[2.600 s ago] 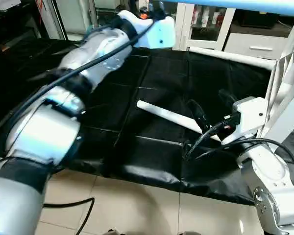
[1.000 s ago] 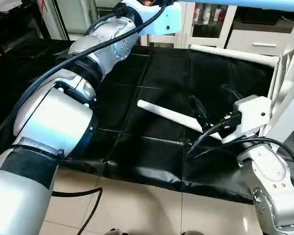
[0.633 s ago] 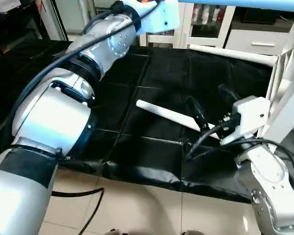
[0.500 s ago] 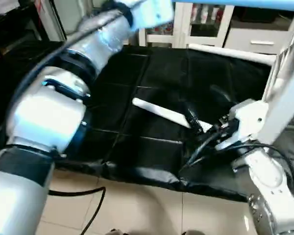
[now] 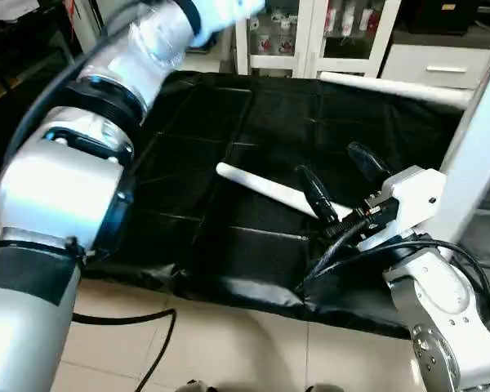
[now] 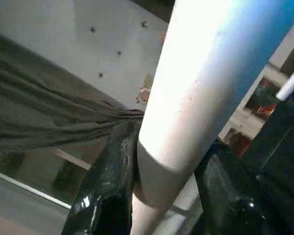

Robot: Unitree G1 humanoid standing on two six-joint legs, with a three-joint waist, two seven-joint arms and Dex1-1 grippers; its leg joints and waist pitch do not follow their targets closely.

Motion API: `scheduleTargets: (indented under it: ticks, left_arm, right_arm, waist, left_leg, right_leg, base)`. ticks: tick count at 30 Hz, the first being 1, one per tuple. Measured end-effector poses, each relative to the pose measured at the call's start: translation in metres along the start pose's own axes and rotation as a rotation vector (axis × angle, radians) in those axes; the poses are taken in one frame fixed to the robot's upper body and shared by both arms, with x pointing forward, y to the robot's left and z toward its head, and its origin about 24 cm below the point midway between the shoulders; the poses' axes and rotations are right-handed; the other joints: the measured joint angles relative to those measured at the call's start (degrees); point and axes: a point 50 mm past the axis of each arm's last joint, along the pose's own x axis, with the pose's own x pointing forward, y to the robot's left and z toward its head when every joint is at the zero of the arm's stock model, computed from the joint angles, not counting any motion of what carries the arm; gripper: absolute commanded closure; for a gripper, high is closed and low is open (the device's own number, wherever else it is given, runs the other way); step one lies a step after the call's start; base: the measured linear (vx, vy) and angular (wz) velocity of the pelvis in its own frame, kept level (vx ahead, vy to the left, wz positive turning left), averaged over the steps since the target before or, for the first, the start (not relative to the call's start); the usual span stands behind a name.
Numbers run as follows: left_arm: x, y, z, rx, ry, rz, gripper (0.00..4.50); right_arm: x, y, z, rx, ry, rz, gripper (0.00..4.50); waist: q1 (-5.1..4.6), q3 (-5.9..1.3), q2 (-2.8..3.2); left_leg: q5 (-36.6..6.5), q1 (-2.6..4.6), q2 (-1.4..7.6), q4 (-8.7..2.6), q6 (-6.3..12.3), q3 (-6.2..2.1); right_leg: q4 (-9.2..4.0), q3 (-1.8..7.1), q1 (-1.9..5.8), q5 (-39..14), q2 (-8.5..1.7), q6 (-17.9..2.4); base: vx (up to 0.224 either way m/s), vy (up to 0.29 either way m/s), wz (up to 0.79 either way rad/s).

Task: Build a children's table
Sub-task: Flip table

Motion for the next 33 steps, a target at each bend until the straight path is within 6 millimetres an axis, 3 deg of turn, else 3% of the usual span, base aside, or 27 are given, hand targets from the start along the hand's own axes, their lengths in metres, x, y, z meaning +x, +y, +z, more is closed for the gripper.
scheduleTargets:
  ticks: [5, 15, 26, 33]
  left_arm:
    - [-0.001, 0.004, -0.002, -0.205, -0.007, 0.024, 2.96]
    - [-0.005, 0.009, -0.011, -0.358, -0.004, 0.046, 2.96]
    - [-0.027, -0.019, -0.058, -0.519, 0.085, 0.071, 2.96]
    - [-0.046, -0.032, -0.08, -0.639, 0.157, 0.135, 2.96]
  right_arm:
    - [-0.001, 0.0, -0.001, 0.001, 0.003, -0.002, 0.0]
    - [-0.001, 0.0, -0.001, 0.001, 0.005, -0.003, 0.0]
    - [-0.002, 0.0, 0.0, 0.0, 0.003, 0.003, 0.0]
    - [-0.002, 0.0, 0.001, 0.001, 0.001, 0.023, 0.0]
  waist:
    - [1.03, 0.08, 0.27]
    - [0.98, 0.1, 0.23]
    - [1.0, 0.22, 0.02]
    - [0.95, 0.7, -0.81]
  left_leg:
    - [0.1, 0.0, 0.09, -0.01, 0.15, 0.21]
    - [0.27, -0.1, 0.1, -0.04, 0.48, 0.49]
    - [0.45, -0.15, 0.11, -0.02, 0.74, 0.82]
    - [0.56, -0.64, 0.15, 0.18, 0.89, 0.86]
  right_leg:
    - [0.05, -0.01, -0.02, 0.0, -0.05, 0.0]
    - [0.06, 0.01, -0.2, 0.0, -0.09, -0.01]
    - [0.31, 0.0, -0.36, 0.02, -0.25, -0.04]
    - [0.48, -0.04, -0.73, 0.05, -0.29, -0.08]
  base:
    - [0.0, 0.0, 0.0]
    - [0.0, 0.0, 0.0]
    - [0.0, 0.0, 0.0]
    - [0.0, 0.0, 0.0]
